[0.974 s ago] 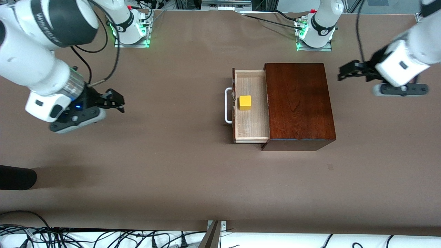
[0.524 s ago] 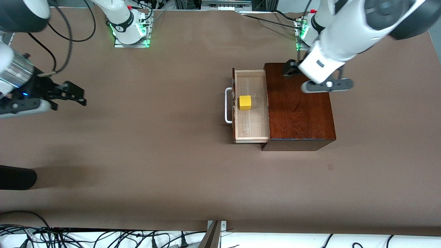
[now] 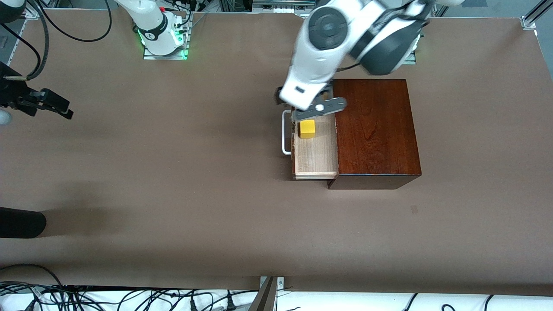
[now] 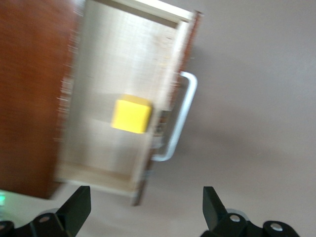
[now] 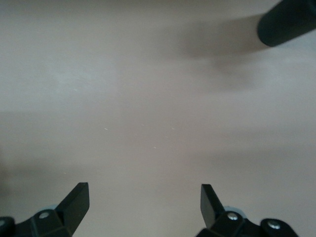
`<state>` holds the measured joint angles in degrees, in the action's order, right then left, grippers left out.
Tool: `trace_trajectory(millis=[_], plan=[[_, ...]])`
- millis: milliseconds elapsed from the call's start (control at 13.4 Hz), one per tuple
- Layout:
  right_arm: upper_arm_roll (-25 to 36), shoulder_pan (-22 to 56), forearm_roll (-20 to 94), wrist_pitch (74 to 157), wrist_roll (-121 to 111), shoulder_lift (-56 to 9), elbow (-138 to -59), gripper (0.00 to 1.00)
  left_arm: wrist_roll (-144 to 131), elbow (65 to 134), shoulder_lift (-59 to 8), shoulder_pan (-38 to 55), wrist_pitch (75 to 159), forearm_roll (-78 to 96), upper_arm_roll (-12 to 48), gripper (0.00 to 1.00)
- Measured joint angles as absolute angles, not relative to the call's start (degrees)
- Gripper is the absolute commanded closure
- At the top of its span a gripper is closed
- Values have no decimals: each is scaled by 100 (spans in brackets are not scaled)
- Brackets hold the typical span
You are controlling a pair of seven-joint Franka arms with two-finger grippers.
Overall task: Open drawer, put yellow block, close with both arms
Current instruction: 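Lower the left gripper to the drawer front beside the handle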
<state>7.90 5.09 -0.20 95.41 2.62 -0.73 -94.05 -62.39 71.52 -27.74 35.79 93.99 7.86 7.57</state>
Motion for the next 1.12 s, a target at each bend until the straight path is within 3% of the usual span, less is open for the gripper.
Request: trace_trajectory(millis=[225, 524, 599, 674, 749, 974, 1048, 1123], plan=[[826, 508, -87, 9430, 281, -113, -9455, 0, -7246, 6721, -3621, 4122, 10069, 747, 702, 0], [828, 509, -89, 9396, 300, -225, -9457, 0, -8788, 6603, -4055, 4280, 10247, 741, 670, 3], [828, 509, -90, 9395, 300, -226, -9457, 0, -9338, 6603, -4132, 4359, 10247, 730, 669, 17], [829, 509, -90, 9395, 300, -226, -9457, 0, -9876, 6605, -4217, 4450, 10245, 699, 668, 24], [830, 509, -90, 9394, 300, -226, -9457, 0, -10324, 6604, -4320, 4552, 10245, 664, 664, 37], [830, 509, -90, 9392, 300, -226, -9457, 0, -10871, 6600, -4535, 4765, 10249, 365, 635, 91], [831, 509, -90, 9392, 300, -227, -9457, 0, -10886, 6598, -4545, 4770, 10249, 262, 622, 100], [835, 509, -90, 9392, 300, -229, -9457, 0, -10884, 6594, -4545, 4768, 10247, 149, 597, 100]])
